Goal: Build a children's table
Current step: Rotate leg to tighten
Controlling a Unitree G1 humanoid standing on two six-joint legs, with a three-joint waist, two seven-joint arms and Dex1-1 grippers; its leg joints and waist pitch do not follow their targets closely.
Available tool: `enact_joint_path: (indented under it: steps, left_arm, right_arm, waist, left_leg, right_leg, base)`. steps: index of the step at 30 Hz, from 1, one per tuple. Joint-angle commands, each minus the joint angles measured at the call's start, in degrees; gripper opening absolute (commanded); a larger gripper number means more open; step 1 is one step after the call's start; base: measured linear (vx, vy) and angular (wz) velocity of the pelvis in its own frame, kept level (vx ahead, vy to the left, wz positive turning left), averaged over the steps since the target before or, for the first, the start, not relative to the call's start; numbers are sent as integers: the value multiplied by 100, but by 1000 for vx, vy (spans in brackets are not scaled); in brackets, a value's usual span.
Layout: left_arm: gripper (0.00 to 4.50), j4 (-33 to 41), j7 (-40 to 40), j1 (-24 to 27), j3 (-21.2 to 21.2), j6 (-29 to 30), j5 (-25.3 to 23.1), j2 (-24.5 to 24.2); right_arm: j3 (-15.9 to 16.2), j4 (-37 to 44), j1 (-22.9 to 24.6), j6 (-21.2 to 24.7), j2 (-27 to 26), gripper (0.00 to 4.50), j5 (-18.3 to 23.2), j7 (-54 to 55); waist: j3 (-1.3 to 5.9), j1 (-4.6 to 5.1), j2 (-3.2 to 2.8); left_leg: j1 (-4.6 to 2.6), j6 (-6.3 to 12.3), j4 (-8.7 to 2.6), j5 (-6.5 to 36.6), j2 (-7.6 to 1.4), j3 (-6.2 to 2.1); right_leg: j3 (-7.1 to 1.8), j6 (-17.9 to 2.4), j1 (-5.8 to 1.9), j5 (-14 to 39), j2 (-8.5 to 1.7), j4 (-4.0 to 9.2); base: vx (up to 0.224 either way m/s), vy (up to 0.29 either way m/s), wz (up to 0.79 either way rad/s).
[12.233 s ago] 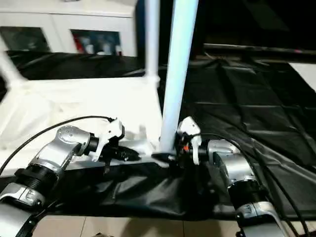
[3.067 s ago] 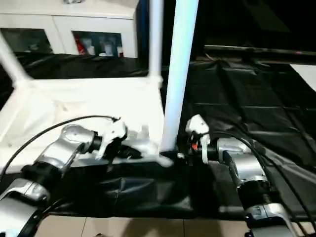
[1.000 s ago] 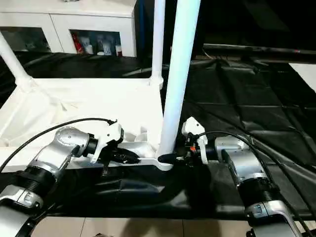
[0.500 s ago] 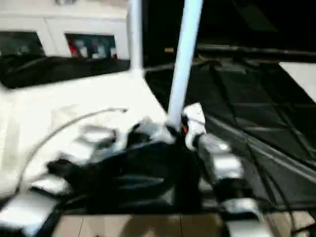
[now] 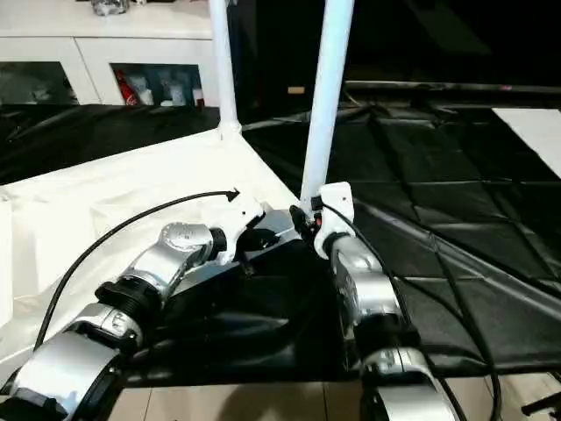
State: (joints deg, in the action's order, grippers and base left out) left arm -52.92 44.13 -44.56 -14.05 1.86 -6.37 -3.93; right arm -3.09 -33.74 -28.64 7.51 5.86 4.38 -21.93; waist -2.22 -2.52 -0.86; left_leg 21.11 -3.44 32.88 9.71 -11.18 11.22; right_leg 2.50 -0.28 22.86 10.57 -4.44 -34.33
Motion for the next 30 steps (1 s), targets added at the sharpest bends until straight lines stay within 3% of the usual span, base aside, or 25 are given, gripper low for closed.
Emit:
enact_joint_path:
  steps: [1,2,5,6,7,8,9,10,11,12,13,14,15,17,18,19,21,22,24,25,26,27,28,30]
  left_arm:
    - [0,194,291,-10,-129,-514,91,126]
    - [0,202,264,14,-109,-608,76,109]
    - [0,335,275,98,-66,-629,124,74]
    - [0,458,313,161,-57,-609,157,43]
    - [0,758,371,300,-20,-517,246,-19]
    - [0,986,410,410,-1,-445,306,-62]
    - [28,1410,429,599,57,-263,419,-118]
    - [44,1937,449,829,124,3,538,-189]
    - [55,2175,460,934,147,125,587,-222]
    - [54,2843,483,1247,164,425,647,-350]
    - [54,2881,484,1266,164,440,649,-358]
    - [64,3413,499,1532,185,645,689,-465]
    - [81,3774,483,1722,222,780,704,-543]
    - [99,4245,486,1970,281,982,745,-650]
    - [99,4468,501,2086,312,1092,777,-702]
    - [113,5368,540,2549,432,1580,933,-937]
    - [128,6014,597,2902,519,1961,1074,-1152]
    - [138,6283,609,3053,564,2144,1144,-1264]
    - [144,7305,681,3712,832,2811,1421,-1715]
    - [149,7305,681,3712,832,2811,1421,-1715]
    - [149,7621,703,3956,965,3005,1487,-1860]
    - [172,8109,739,4375,1217,3297,1605,-2069]
    - [181,8250,744,4498,1286,3384,1640,-2112]
    - [184,8633,735,4840,1503,3619,1714,-2210]
  right_arm:
    - [366,521,229,361,140,309,287,-898]
    - [355,794,376,473,341,309,394,-1185]
    - [426,1249,661,461,719,309,496,-1682]
    - [496,1528,820,592,930,309,602,-1997]
    - [610,1952,1063,786,1243,309,767,-2442]
    - [685,2241,1230,928,1438,309,881,-2716]
    - [756,2587,1425,1104,1664,317,1001,-2974]
    - [796,2849,1557,1268,1843,319,1093,-3159]
    - [811,2951,1608,1333,1911,319,1130,-3229]
    - [834,3190,1723,1458,2059,319,1135,-3318]
    - [833,3200,1726,1465,2064,319,1138,-3320]
    - [819,3358,1780,1585,2122,319,1203,-3361]
    - [810,3441,1798,1635,2106,319,1259,-3351]
    - [827,3543,1821,1671,2060,319,1334,-3337]
    - [845,3574,1823,1672,2025,319,1367,-3337]
    - [942,3624,1795,1692,1853,319,1460,-3291]
    - [1030,3602,1752,1686,1699,319,1471,-3243]
    - [1061,3572,1718,1687,1621,319,1460,-3216]
    - [1114,3379,1532,1659,1277,319,1424,-3019]
    - [1114,3379,1532,1659,1277,319,1424,-3019]
    - [1082,3237,1423,1606,1119,319,1404,-2872]
    - [1026,2959,1222,1470,854,319,1369,-2644]
    - [1018,2894,1177,1425,795,319,1361,-2595]
    - [985,2603,1004,1251,591,319,1246,-2297]
  waist:
    - [329,-61,97]
    - [335,-76,140]
    - [348,-174,154]
    - [345,-171,178]
    - [336,-216,225]
    - [321,-264,235]
    - [302,-283,264]
    - [255,-278,284]
    - [257,-260,250]
    - [235,-249,275]
    - [219,-229,260]
    - [190,-214,280]
    - [153,-230,313]
    - [87,-222,322]
    - [102,-223,317]
    - [81,-211,335]
    - [45,-190,369]
    - [66,-196,344]
    - [57,-205,407]
    - [12,-184,373]
    - [12,-184,373]
    - [8,-149,439]
    - [-18,-142,413]
    - [-28,-129,410]
  left_leg:
    - [-74,434,-332,1307,-176,-79]
    - [-21,525,-324,1041,-165,-75]
    - [-23,735,-287,733,-183,-58]
    - [-7,752,-292,725,-177,-55]
    - [-14,782,-296,704,-183,-62]
    - [-12,851,-284,749,-201,-58]
    - [1,867,-294,764,-211,-62]
    - [19,866,-310,904,-217,-55]
    - [28,765,-335,994,-235,-72]
    - [10,687,-355,1053,-264,-77]
    - [-4,596,-370,1127,-296,-79]
    - [-17,558,-371,1211,-280,-64]
    - [-6,495,-396,1205,-294,-81]
    - [-37,428,-407,1339,-274,-56]
    - [-36,384,-413,1336,-293,-70]
    - [-9,326,-439,1298,-301,-86]
    - [-14,334,-439,1260,-278,-66]
    - [-35,299,-430,1194,-288,-71]
    - [-28,323,-411,1000,-277,-52]
    - [-19,330,-436,971,-265,-47]
    - [-19,330,-436,971,-265,-47]
    - [-27,310,-432,975,-271,-40]
    - [-8,247,-462,1069,-263,-45]
    - [-41,145,-467,1120,-269,-43]
  right_leg:
    - [-216,-1064,-255,1062,-329,464]
    - [-210,-1125,-300,696,-323,418]
    - [-200,-1254,-303,277,-352,369]
    - [-194,-1270,-304,287,-347,364]
    - [-192,-1237,-332,341,-349,353]
    - [-198,-1205,-328,438,-358,363]
    - [-193,-1189,-333,484,-362,359]
    - [-186,-1137,-292,737,-365,386]
    - [-180,-1120,-274,1036,-386,410]
    - [-175,-1153,-252,1109,-382,406]
    - [-185,-1197,-212,1131,-361,422]
    - [-182,-1187,-181,1211,-341,445]
    - [-188,-1180,-198,1205,-350,423]
    - [-211,-1051,-141,1443,-330,468]
    - [-215,-1058,-163,1420,-352,440]
    - [-218,-1041,-172,1400,-366,416]
    - [-221,-1036,-126,1362,-320,434]
    - [-221,-1068,-131,1246,-321,400]
    - [-221,-1134,-117,900,-291,359]
    - [-210,-1139,-98,894,-257,371]
    - [-210,-1139,-98,894,-257,371]
    - [-222,-1199,-97,861,-278,351]
    - [-220,-1175,-100,1069,-284,377]
    - [-229,-1118,-84,1140,-268,380]
  base:
    - [0,0,0]
    - [0,0,0]
    - [0,0,0]
    - [0,0,0]
    - [0,0,0]
    - [0,0,0]
    - [0,0,0]
    - [0,0,0]
    - [0,0,0]
    - [0,0,0]
    - [0,0,0]
    - [0,0,0]
    - [0,0,0]
    - [0,0,0]
    - [0,0,0]
    - [0,0,0]
    - [0,0,0]
    - [0,0,0]
    - [0,0,0]
    - [0,0,0]
    - [0,0,0]
    - [0,0,0]
    - [0,0,0]
    - [0,0,0]
